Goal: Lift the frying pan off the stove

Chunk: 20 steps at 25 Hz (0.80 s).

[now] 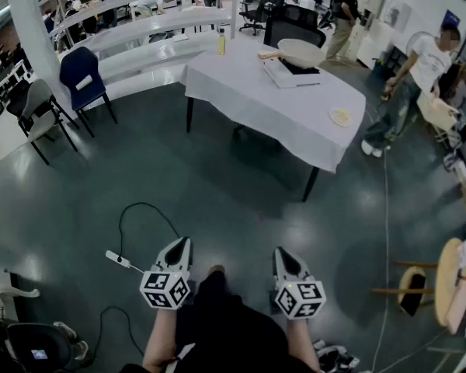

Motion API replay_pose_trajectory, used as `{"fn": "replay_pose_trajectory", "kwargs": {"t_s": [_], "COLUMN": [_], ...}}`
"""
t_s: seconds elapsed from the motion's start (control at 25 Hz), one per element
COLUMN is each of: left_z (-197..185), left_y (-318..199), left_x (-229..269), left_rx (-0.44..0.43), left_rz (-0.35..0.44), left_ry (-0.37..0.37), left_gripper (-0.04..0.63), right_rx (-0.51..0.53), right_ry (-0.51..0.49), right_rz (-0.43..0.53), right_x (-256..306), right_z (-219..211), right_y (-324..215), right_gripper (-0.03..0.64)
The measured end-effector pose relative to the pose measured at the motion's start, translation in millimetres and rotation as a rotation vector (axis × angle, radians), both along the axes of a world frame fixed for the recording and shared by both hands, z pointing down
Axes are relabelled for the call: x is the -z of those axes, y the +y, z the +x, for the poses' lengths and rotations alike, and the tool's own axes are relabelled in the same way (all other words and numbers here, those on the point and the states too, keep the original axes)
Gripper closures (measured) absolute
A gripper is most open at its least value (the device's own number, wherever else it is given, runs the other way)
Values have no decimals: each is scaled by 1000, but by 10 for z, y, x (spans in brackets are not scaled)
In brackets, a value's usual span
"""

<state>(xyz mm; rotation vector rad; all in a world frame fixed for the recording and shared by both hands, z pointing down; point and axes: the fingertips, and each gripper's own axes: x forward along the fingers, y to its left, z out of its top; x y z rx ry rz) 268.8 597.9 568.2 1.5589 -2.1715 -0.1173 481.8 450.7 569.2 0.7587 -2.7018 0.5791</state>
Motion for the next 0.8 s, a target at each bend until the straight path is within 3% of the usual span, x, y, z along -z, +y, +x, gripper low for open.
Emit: {"fn": "replay_pose_trajectory", "kwargs": {"t_s": [0.24,0.72,0.76,0.8], "left_z": [56,159,159,161], "left_y": [-62,-80,-84,-92], "left_x": [235,215,221,225], "left_rx": [-24,-23,-22,-27], "left_rz": [41,34,45,57], "left_ry": [-27,-49,-44,-33], "left_gripper": [586,584,580,502], "right_rx": [-5,-15,-10,2], "right_ry": [-1,-16,-23,-32], "right_rz": [38,49,41,30], "right_x": [160,125,120,114], "right_z": [13,91,73,42], "right_y": [-10,1,4,13], "right_gripper": [612,609,588,458]}}
